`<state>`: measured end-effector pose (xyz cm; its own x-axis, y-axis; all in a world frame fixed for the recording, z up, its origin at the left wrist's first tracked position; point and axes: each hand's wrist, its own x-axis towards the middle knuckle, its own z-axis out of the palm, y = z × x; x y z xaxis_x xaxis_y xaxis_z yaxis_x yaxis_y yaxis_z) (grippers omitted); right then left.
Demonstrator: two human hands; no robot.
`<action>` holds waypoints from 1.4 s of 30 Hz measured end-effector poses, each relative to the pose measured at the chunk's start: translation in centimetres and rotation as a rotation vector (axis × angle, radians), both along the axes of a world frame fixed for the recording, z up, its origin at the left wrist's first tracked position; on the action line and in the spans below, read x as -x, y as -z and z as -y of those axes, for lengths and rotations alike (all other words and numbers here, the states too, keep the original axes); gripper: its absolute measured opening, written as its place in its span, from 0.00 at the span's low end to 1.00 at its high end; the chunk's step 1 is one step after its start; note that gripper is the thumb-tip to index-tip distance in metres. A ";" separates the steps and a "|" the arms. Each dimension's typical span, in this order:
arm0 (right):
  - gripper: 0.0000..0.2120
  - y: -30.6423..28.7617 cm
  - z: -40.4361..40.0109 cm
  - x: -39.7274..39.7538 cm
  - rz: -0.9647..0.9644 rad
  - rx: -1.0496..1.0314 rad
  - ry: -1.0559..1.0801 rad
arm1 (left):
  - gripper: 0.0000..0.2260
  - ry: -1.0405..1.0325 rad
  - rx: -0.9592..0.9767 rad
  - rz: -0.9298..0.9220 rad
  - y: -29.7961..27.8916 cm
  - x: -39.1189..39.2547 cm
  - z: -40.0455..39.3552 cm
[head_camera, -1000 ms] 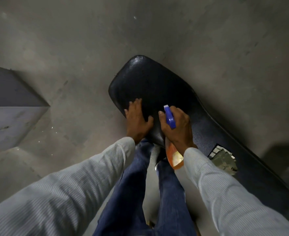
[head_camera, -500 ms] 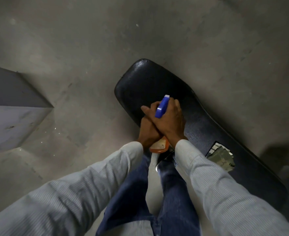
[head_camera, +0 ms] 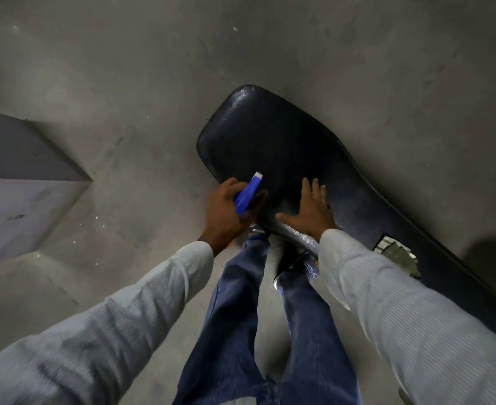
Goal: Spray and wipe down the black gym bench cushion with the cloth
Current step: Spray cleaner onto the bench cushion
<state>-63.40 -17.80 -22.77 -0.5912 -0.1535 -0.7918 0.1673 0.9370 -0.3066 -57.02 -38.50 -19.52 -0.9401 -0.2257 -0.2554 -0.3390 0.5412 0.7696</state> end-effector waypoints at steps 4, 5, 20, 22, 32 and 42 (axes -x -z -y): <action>0.66 0.8 0.5 0.3 0.080 -0.016 -0.051 | 0.12 -0.167 -0.007 0.043 0.9 -0.5 -0.3; 0.67 1.0 0.3 0.2 0.080 -0.022 -0.060 | 0.12 -0.201 -0.005 0.075 1.3 -0.9 -0.3; 0.68 1.8 -0.5 1.0 0.104 -0.027 -0.165 | 0.15 -0.334 -0.116 0.318 1.9 -5.9 -1.4; 0.68 1.8 -0.5 0.9 0.098 -0.034 -0.166 | 0.14 -0.302 -0.109 0.356 1.9 -6.6 -1.6; 0.59 2.3 1.0 -2.7 -0.277 -0.274 -0.224 | 0.06 -0.097 0.001 0.440 3.8 -9.1 -2.8; 0.58 1.7 -8.6 -6.2 -0.285 -0.276 0.000 | 0.07 0.014 0.024 0.409 2.8 -8.2 -5.4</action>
